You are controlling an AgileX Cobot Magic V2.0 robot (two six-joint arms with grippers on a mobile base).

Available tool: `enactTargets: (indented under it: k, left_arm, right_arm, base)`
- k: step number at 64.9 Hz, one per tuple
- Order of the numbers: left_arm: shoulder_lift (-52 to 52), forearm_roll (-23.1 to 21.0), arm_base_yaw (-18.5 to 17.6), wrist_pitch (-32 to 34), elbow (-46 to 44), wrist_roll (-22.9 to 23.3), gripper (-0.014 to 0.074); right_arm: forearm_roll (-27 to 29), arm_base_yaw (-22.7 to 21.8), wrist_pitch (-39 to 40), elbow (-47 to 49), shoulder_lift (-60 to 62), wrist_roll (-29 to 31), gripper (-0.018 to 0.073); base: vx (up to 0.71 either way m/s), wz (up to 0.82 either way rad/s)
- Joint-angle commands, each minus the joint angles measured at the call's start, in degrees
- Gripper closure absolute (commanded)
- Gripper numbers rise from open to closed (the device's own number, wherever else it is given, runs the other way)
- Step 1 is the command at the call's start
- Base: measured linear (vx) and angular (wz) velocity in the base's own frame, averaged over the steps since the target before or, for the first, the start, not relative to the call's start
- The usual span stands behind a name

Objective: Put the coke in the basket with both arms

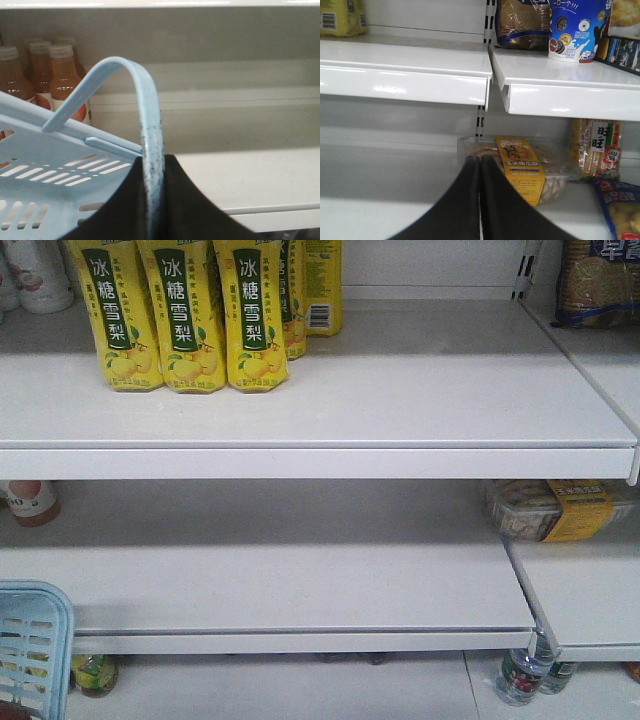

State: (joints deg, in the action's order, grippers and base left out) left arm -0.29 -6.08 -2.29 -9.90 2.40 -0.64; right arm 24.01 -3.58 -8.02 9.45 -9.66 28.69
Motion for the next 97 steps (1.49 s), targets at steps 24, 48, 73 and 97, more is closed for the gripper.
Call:
enactTargets:
  k: [24,48,73,97]
  left_arm:
    - [-1.29,1.33,0.06,9.06,-1.9,-0.81,0.0603]
    - [-1.29,1.33,0.06,9.06,-1.9,-0.81,0.0603]
    - [-1.29,1.33,0.06,9.06,-1.9,-0.81,0.0603]
    - [-1.29,1.33,0.06,9.06,-1.9,-0.81,0.0603]
  right_arm:
    - [-1.85,-0.26,3.92,1.73,-0.49,0.43,0.0569]
    - [-25.99,-0.26,9.44,-7.25,5.19,-23.2,0.0569]
    - [-26.51,-0.26,6.99,-11.58,11.02,-27.33,0.0569]
    - [-26.42,-0.26,7.06,-11.52,11.02,-27.28,0.0569]
  base:
    - [0.0,0.0]
    - [0.0,0.0]
    - [0.0,0.0]
    - [0.0,0.0]
